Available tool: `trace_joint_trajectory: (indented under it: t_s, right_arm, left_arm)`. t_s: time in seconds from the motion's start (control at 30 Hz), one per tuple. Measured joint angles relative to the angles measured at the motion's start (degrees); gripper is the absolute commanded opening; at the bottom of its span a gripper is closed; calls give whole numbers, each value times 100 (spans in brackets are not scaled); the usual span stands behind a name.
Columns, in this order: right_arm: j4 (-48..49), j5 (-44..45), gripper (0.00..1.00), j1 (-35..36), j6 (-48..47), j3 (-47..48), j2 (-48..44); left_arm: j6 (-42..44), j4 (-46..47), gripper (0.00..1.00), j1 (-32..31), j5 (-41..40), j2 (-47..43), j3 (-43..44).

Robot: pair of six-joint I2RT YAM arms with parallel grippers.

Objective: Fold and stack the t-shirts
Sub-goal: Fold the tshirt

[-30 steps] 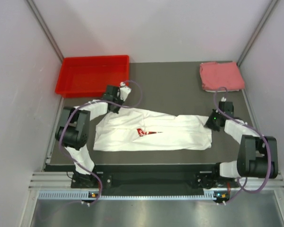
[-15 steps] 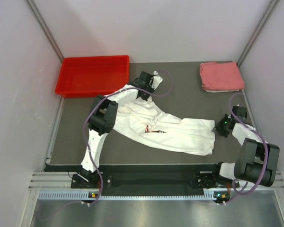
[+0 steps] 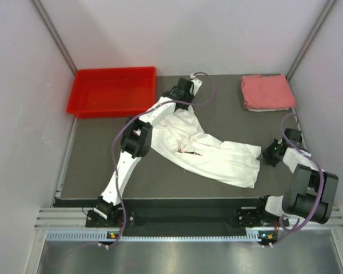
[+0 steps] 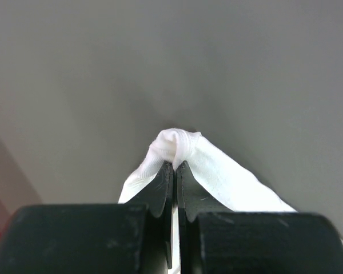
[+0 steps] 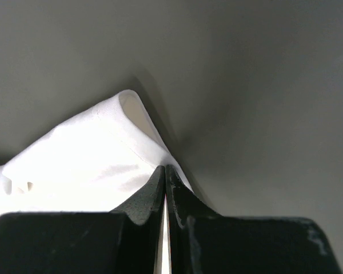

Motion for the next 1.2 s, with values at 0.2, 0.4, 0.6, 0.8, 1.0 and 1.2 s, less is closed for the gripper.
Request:
trace_joint_trajectory:
  t_s: [0.2,0.4,0.6,0.8,1.0,1.2]
  right_arm:
    - [-245,-50,0,-70,-7,31,-28]
    - [-839,-96,0,-72,-28,-98,-376]
    - [-1735,-155,24,-74,175,-326,-973]
    - [-1934,-7,61,-98,323,-140,-1043]
    - [-1746,31,61,118,17,1342,-1025]
    - [-1211,109,62,1672,-780,3200,-411]
  left_arm:
    - [-118,313,0,9,-271,144,125]
    - [-216,538,0,138,-448,219,144]
    - [-238,601,3,223,-511,221,144]
    - [-190,605,55,229,-122,155,105]
    - [-238,310,58,168,258,-415,-413]
    - [-227,-184,59,127,568,-1768,-1287]
